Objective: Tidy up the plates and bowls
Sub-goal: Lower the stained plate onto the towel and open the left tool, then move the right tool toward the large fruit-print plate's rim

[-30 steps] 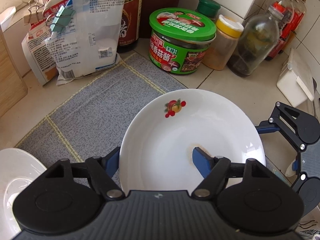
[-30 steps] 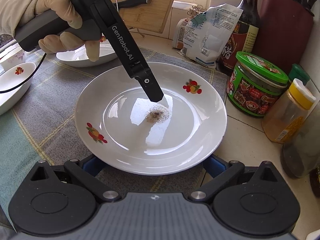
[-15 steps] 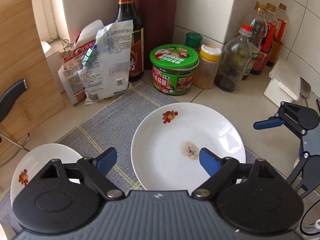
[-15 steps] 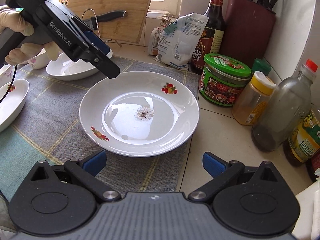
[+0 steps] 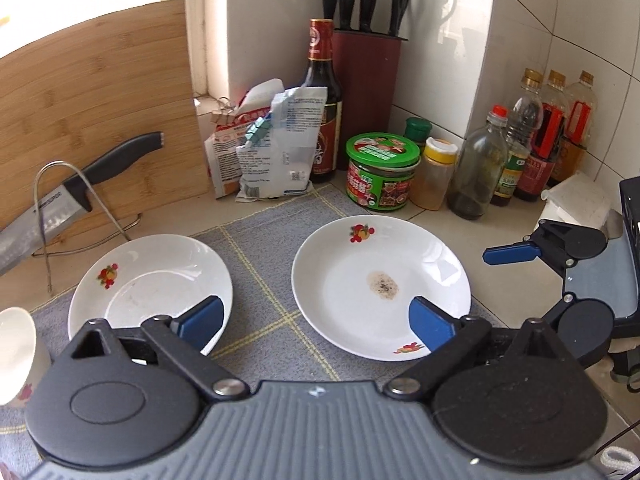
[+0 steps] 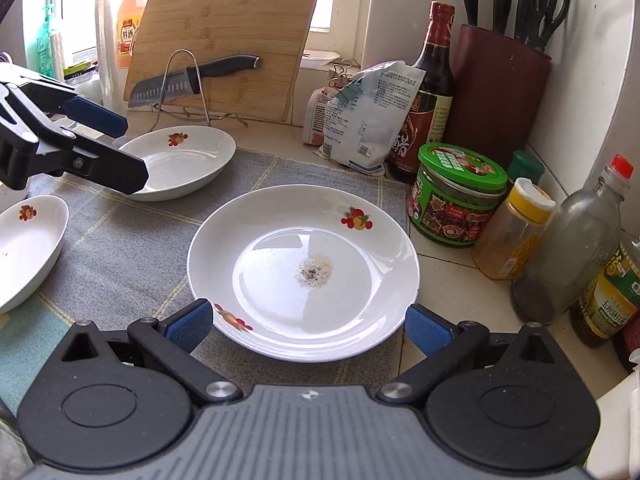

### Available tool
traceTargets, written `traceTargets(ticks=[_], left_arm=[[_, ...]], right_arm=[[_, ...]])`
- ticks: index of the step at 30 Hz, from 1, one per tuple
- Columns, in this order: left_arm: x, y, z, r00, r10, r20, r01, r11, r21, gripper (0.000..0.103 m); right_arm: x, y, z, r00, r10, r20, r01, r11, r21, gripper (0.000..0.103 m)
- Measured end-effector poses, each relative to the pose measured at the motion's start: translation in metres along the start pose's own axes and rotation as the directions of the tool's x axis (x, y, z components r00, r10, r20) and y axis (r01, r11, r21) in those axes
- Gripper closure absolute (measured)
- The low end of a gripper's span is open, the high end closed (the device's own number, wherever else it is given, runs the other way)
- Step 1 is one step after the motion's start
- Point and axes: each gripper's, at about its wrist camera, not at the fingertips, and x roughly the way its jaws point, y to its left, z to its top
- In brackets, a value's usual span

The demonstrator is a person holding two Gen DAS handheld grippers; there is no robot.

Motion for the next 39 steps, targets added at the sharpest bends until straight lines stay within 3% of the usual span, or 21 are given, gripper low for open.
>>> traceTargets(ticks=[7,11,27,39], left_arm=[[-0.024,0.001,-0.022,0.992,0.123,0.023,-0.122,0.992,-0.044,0.004],[-0.036,0.003,-0.036,0.989,0.144,0.028,-0.143,0.989,-0.033,0.004],[-0.107,0.054,-0.113,0.996,0.089,0.007,-0.089,0.995,-0.033,0.004],[-0.137,0.100,-0.165,0.998,0.059,-0.034,-0.060,0.997,-0.053,0.004]], right_arm=[[0.006,0.018,0.005,0.997,0.077,0.009,-0.076,0.997,-0.027,0.000],[0.006,0.031,0.008,0.996,0.093,0.013,-0.093,0.995,-0.040,0.000],[-0.003,0.135,0.021,0.997,0.072,-0.035,-0.074,0.996,-0.044,0.000],[0.003,0.195,0.022,0.995,0.062,-0.075,-0.066,0.997,-0.043,0.000]])
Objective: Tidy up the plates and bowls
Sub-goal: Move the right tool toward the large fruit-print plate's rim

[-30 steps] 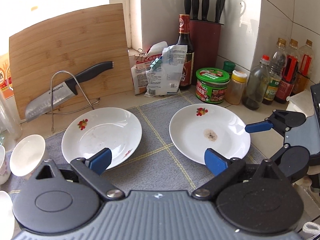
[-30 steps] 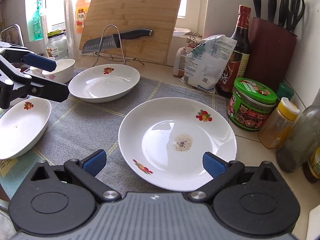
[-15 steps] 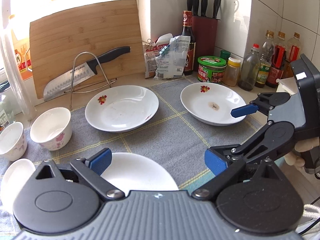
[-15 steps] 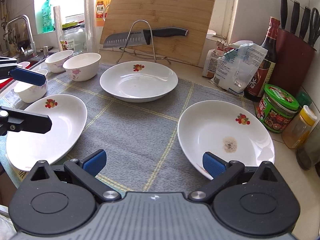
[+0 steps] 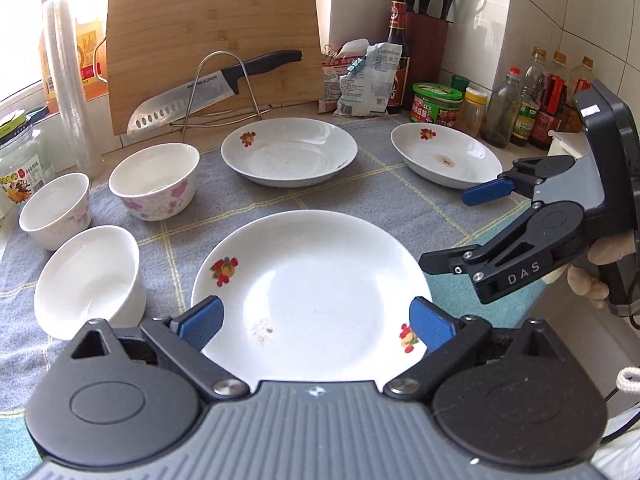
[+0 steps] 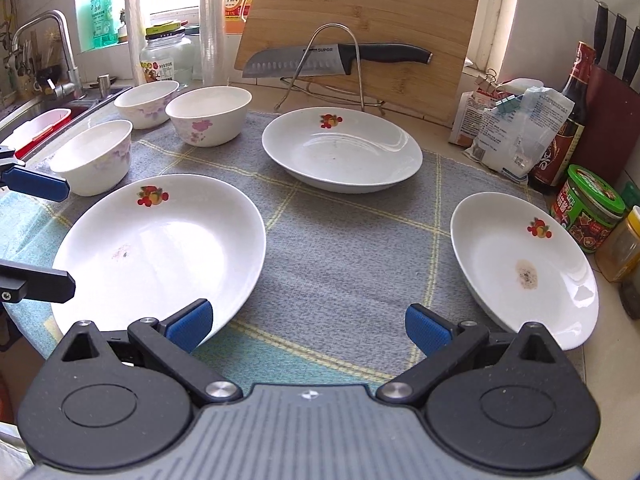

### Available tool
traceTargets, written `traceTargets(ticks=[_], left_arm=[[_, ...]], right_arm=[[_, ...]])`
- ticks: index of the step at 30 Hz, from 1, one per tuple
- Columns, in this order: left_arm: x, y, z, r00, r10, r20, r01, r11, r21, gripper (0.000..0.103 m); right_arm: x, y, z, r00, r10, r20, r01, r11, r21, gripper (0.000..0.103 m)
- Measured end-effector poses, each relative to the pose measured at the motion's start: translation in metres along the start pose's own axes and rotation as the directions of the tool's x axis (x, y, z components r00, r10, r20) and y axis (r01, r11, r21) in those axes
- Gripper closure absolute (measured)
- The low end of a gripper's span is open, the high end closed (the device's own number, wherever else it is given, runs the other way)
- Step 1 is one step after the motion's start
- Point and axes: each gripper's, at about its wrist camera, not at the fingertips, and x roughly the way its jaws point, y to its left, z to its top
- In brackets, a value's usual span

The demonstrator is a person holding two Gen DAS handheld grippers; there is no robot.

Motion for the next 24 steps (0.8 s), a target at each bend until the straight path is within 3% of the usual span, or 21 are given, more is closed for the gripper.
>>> traceTargets(ticks=[4,13,24], left_arm=[[-0.006,0.015,-0.014,1.000,-0.009,-0.021,0.008,1.000,-0.017,0.004],[0.004,0.028,-0.044,0.996,-0.003,-0.085,0.008,0.999,0.053,0.004],[0.030,0.023,-0.053,0.993,-0.041,-0.113,0.050,0.996,0.078,0.004]], right_arm=[[0.003,0.012,0.004,1.000,0.001,-0.003,-0.001,1.000,-0.002,0.000],[0.010,0.025,0.010,0.999,0.033,-0.010,-0.032,0.999,0.033,0.000],[0.015,0.035,0.010,0.998,0.036,-0.057,-0.035,0.999,0.031,0.000]])
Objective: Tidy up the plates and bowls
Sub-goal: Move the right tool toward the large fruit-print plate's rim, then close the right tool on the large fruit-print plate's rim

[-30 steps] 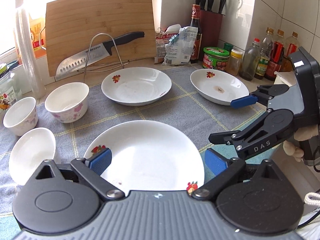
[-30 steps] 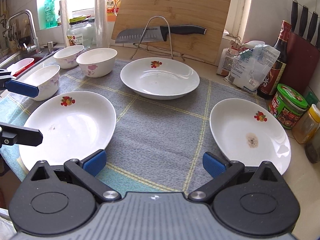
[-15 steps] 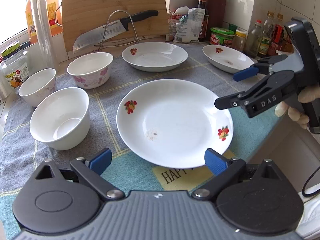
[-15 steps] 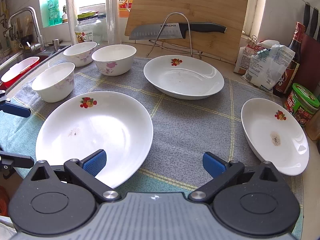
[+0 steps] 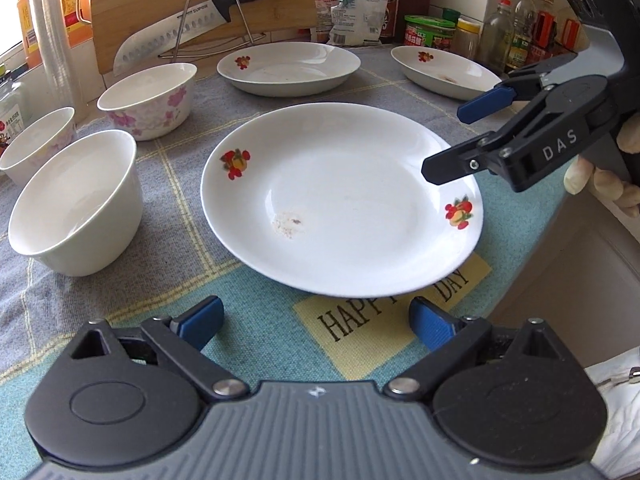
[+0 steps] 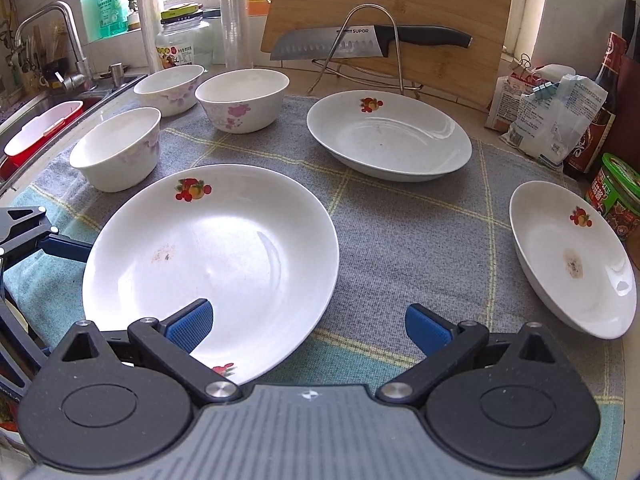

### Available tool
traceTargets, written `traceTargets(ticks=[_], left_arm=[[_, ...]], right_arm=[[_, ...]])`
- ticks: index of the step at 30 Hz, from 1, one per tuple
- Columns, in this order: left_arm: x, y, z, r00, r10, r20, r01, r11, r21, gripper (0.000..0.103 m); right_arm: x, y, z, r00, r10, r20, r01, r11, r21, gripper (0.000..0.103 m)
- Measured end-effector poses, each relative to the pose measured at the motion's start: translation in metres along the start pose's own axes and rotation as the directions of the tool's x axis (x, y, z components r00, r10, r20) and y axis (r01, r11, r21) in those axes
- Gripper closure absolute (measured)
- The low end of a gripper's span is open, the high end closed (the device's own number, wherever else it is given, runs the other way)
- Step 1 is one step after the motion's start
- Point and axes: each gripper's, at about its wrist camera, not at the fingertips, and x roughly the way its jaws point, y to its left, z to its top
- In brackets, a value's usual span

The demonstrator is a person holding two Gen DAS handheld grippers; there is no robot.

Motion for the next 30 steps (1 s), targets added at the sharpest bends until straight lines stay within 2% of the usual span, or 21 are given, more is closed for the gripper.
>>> traceTargets(ticks=[4,6,22,30], left_arm=[[0.007,-0.005,0.005,1.000,-0.008,0.012,0.007,0.999,0.036,0.004],[0.011,-0.007,0.007,1.000,-0.007,0.014,0.006,0.998,0.059,0.001],[0.014,-0.003,0.005,0.997,-0.039,0.069,0.033,0.996,0.083,0.000],[0.016,-0.001,0.007,0.997,-0.056,0.060,0.050,0.993,0.105,0.000]], right_arm=[[0.001,-0.001,-0.001,1.000,0.002,-0.011,-0.002,1.000,0.005,0.000],[0.004,0.001,-0.003,1.000,0.001,-0.023,-0.001,1.000,-0.002,0.000],[0.028,0.009,0.007,0.994,0.087,-0.070,-0.088,0.996,-0.010,0.000],[0.044,0.008,0.014,0.991,0.079,-0.107,-0.079,0.997,0.009,0.000]])
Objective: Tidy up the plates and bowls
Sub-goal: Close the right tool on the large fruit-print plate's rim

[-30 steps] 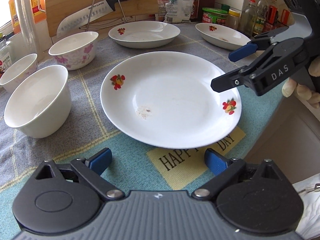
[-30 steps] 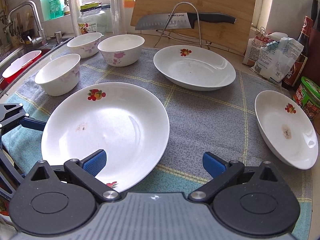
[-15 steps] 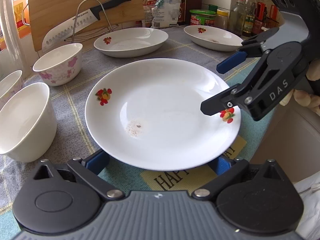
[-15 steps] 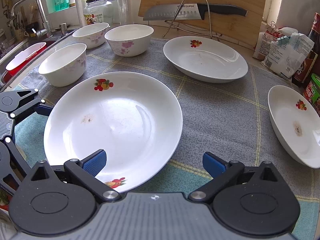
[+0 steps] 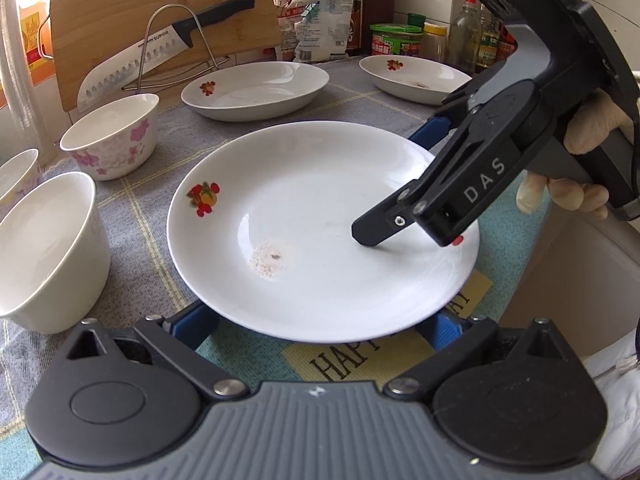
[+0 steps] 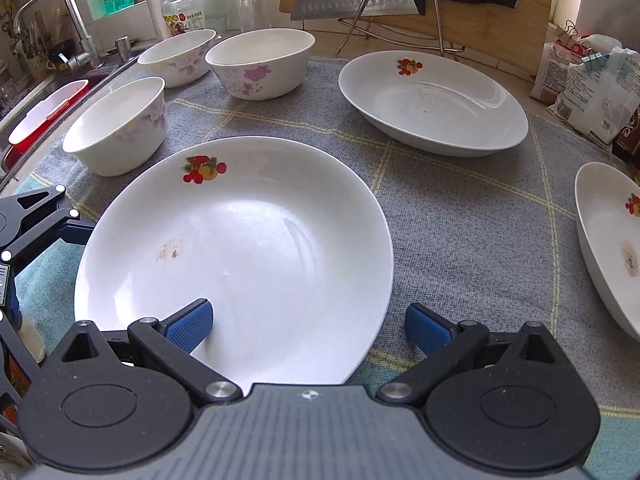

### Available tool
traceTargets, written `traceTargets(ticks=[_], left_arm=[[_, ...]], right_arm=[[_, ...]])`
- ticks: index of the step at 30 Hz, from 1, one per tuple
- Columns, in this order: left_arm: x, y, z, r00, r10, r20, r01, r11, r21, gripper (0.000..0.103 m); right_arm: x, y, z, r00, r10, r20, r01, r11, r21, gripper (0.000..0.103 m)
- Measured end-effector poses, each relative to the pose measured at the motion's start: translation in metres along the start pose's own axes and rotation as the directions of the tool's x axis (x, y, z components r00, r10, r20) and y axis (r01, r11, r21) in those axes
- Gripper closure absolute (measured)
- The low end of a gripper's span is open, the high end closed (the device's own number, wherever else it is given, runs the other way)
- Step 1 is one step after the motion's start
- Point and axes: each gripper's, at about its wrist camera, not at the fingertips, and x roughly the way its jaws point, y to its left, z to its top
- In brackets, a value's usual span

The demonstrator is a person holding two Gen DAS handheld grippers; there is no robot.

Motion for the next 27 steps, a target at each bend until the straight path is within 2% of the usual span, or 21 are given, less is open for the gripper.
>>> traceTargets(ticks=[9,15,20,27], left_arm=[[0.002,0.001,0.003,1.000,-0.013,-0.016,0.013,1.000,0.014,0.000],[0.001,0.003,0.001,1.000,-0.028,-0.002,0.028,0.999,0.030,0.000],[0.002,0.003,0.001,0.999,-0.044,-0.002,0.044,0.998,0.048,0.000],[0.002,0.004,0.000,0.998,-0.062,0.002,0.062,0.996,0.069,0.000]], right_arm=[[0.002,0.002,0.003,1.000,-0.019,-0.021,0.019,0.999,0.033,0.000],[0.003,0.002,0.004,1.000,-0.009,-0.020,0.009,1.000,0.015,0.000],[0.003,0.004,0.012,0.997,0.070,-0.029,-0.070,0.997,-0.029,0.000],[0.009,0.000,0.021,0.992,0.115,-0.042,-0.119,0.989,-0.087,0.000]])
